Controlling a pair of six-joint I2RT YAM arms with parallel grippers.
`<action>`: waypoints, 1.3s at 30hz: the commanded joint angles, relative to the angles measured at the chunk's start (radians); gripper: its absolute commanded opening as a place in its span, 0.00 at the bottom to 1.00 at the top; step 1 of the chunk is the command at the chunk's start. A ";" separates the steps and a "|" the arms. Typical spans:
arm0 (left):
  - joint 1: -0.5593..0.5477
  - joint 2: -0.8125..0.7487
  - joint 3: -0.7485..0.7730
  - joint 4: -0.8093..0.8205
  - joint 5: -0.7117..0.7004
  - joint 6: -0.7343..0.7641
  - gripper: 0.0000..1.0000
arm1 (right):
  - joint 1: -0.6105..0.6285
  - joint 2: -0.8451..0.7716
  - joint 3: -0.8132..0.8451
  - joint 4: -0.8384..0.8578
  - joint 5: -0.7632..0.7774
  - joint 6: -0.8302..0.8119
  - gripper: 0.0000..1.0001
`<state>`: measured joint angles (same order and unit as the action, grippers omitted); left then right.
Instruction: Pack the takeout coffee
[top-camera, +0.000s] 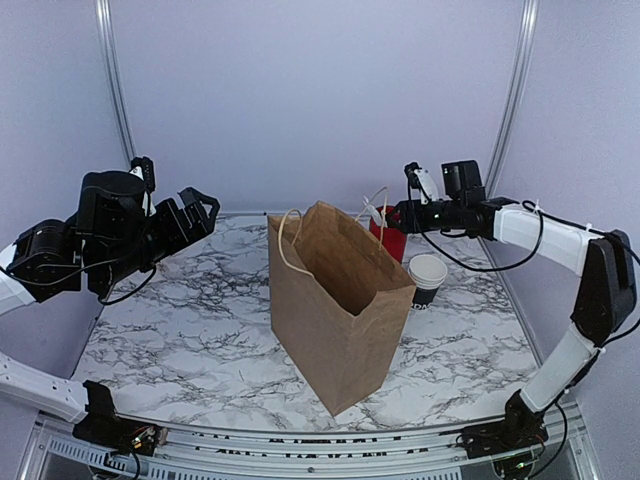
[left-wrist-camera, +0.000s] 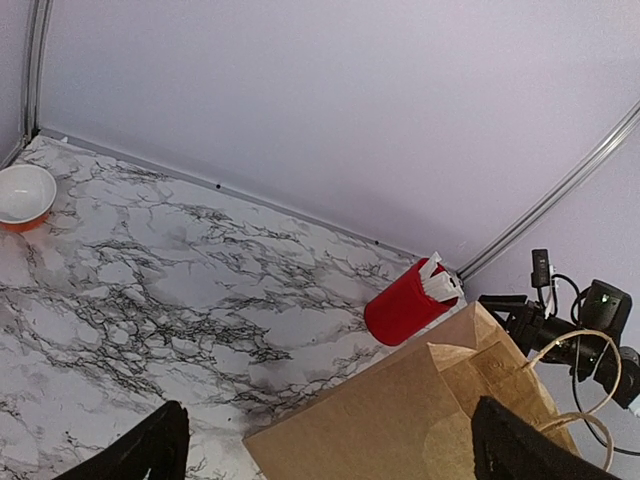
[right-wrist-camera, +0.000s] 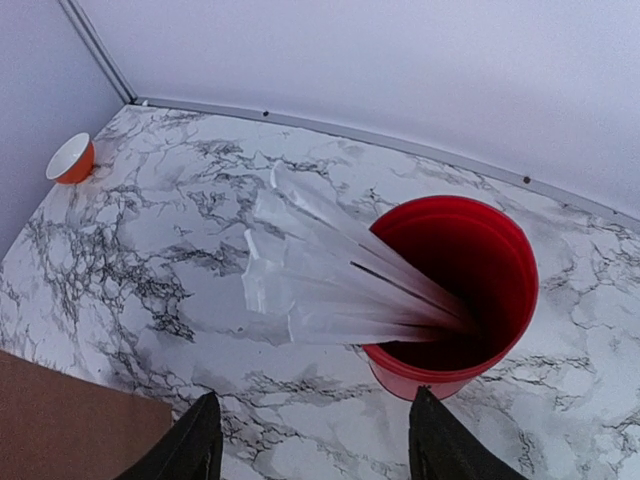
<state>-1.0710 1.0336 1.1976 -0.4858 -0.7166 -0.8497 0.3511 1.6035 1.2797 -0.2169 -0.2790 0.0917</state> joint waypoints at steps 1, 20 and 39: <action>0.006 0.008 0.025 -0.026 -0.013 -0.003 0.99 | -0.006 0.059 0.075 0.032 0.001 -0.008 0.59; 0.007 -0.018 0.024 -0.026 -0.028 0.015 0.99 | 0.011 0.218 0.230 0.037 0.121 0.004 0.37; 0.007 -0.024 -0.005 0.010 -0.027 0.011 0.99 | 0.074 0.207 0.220 0.054 0.339 -0.042 0.12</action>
<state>-1.0683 1.0306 1.1984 -0.4957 -0.7265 -0.8459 0.4107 1.8206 1.4773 -0.1867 0.0029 0.0727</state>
